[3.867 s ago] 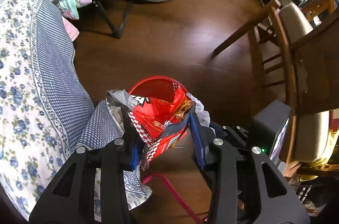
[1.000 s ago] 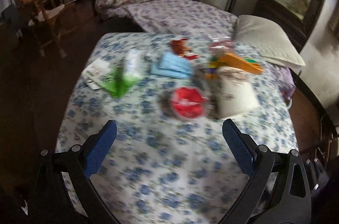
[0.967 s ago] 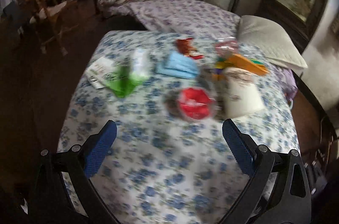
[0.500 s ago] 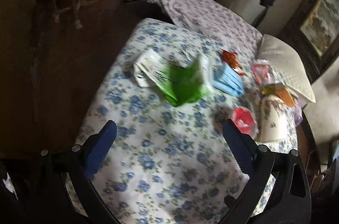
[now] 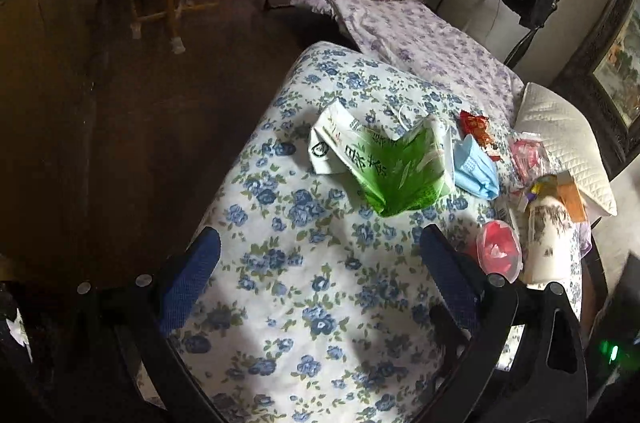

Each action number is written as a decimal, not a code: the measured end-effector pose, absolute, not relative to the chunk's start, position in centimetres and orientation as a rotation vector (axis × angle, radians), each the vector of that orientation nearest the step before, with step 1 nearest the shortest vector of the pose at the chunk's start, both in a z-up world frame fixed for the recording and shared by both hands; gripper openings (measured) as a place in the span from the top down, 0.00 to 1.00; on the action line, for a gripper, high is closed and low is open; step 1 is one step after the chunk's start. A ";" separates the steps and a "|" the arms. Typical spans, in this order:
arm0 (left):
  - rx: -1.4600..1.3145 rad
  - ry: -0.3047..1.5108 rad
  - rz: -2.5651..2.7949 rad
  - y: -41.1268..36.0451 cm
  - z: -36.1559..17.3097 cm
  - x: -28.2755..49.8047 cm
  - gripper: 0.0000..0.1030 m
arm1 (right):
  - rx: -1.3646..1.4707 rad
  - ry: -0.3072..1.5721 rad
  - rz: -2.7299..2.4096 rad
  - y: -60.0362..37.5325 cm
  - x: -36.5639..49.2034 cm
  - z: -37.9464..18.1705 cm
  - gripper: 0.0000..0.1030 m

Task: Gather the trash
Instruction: 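Grasp the clear cup of red contents with the right gripper while the left grasps the green tissue packet, then carry the green tissue packet and clear red cup to the red wastebasket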

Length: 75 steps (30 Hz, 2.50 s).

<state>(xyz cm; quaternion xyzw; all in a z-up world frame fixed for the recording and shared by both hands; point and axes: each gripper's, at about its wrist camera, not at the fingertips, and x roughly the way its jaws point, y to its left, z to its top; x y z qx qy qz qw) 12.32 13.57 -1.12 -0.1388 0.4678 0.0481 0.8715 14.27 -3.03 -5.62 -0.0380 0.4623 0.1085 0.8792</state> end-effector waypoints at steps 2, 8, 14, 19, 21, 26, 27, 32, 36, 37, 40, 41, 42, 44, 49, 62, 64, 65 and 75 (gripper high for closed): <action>-0.329 1.003 0.088 13.9 -1.4 12.5 0.07 | -0.067 0.972 0.192 -2.7 15.3 -5.6 0.15; -0.322 0.965 0.123 14.3 -1.0 12.0 0.07 | -0.041 0.970 0.115 -2.6 16.9 -5.7 0.29; -0.291 0.935 0.105 13.4 -0.5 11.7 0.07 | 0.001 0.949 0.179 -4.6 15.4 -5.1 0.44; -0.277 0.929 0.073 12.8 -0.6 11.8 0.07 | 0.037 0.946 0.239 -7.9 10.3 -4.0 0.44; -0.249 0.921 0.056 11.9 -0.8 11.9 0.07 | 0.029 0.937 0.216 -9.2 8.9 -3.8 0.44; -0.156 0.946 0.056 9.9 -1.7 12.3 0.07 | 0.035 0.921 0.137 -13.4 5.6 -3.3 0.44; -0.143 0.950 0.060 9.7 -1.7 12.3 0.07 | 0.039 0.922 0.128 -14.0 5.5 -3.3 0.44; -0.155 0.958 0.054 9.4 -2.3 12.3 0.07 | 0.121 0.955 0.105 -17.4 5.4 -4.7 0.44; -0.112 0.936 0.067 8.7 -2.0 12.1 0.07 | 0.105 0.947 0.105 -17.5 5.3 -4.8 0.44; -0.072 0.914 0.083 8.2 -1.7 11.9 0.07 | 0.102 0.946 0.112 -17.3 5.5 -4.8 0.43; 0.038 0.830 0.133 6.7 -1.0 11.8 0.07 | 0.098 0.963 0.117 -17.1 5.9 -5.5 0.41; 0.058 0.820 0.136 6.3 -0.9 12.1 0.07 | 0.095 0.953 0.126 -17.0 5.9 -5.5 0.36; 0.073 0.818 0.137 5.9 -1.0 12.5 0.07 | 0.084 0.952 0.128 -16.9 5.9 -5.5 0.29; 0.126 0.796 0.156 5.0 -1.2 13.4 0.07 | 0.054 0.954 0.116 -16.6 6.0 -5.6 0.24; 0.225 0.754 0.219 4.5 -1.9 16.0 0.08 | 0.114 0.961 0.130 -17.7 6.3 -5.7 0.15; 0.245 0.809 0.173 3.9 -4.3 17.9 0.79 | 0.111 0.963 0.123 -16.9 6.5 -5.8 0.12; 0.202 0.833 0.159 4.5 -4.0 17.6 0.79 | 0.092 0.963 0.129 -16.7 6.4 -5.7 0.12; 0.175 0.840 0.141 4.9 -3.7 17.2 0.79 | 0.087 0.959 0.128 -16.7 6.3 -5.6 0.12; 0.002 0.898 0.034 5.1 -1.1 12.1 0.79 | 0.049 0.951 0.080 -17.3 5.8 -5.8 0.12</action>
